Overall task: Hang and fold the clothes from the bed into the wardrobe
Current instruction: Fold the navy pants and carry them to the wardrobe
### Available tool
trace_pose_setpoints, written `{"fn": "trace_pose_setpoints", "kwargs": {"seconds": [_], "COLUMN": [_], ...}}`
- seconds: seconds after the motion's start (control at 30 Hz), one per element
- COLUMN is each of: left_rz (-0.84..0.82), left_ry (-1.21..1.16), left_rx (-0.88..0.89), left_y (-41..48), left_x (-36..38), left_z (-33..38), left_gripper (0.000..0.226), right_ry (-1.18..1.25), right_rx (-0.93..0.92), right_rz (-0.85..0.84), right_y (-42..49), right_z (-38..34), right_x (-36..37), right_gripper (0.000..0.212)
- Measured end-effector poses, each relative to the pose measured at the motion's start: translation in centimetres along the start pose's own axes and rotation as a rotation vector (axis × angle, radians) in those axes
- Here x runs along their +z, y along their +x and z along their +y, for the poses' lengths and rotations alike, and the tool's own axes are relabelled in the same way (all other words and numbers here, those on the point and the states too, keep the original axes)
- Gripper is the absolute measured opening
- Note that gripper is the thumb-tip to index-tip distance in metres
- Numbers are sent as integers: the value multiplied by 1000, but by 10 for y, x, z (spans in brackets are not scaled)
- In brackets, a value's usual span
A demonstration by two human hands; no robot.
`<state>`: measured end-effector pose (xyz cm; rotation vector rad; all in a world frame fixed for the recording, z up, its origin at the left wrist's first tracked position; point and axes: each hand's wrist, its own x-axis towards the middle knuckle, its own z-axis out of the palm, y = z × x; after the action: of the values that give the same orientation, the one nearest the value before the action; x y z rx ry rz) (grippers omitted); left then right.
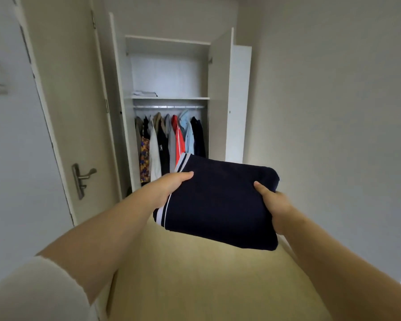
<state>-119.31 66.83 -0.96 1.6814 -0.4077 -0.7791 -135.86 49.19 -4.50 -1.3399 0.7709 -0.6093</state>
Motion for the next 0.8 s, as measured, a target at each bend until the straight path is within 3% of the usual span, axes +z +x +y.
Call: {"fn": "trace_pose_setpoints", "kwargs": {"seconds": [0.17, 0.33, 0.47, 0.67, 0.8], "left_rz": [59, 89, 116, 129, 140], "left_ry": [-6, -48, -47, -55, -66], "left_rx": [-16, -49, -32, 10, 10], "left_y": [52, 102, 155, 263, 328], "left_x": [-63, -98, -109, -111, -112], "left_z": [8, 13, 31, 69, 96], "left_gripper": [21, 29, 26, 40, 33], "right_ry": [6, -33, 1, 35, 41], "right_rx": [32, 66, 54, 24, 32], "right_rz": [-50, -89, -102, -120, -133], "right_y": [54, 108, 164, 273, 344], "right_z": [1, 0, -9, -31, -49], "right_x": [72, 116, 140, 158, 173], "right_gripper": [27, 32, 35, 43, 45]}}
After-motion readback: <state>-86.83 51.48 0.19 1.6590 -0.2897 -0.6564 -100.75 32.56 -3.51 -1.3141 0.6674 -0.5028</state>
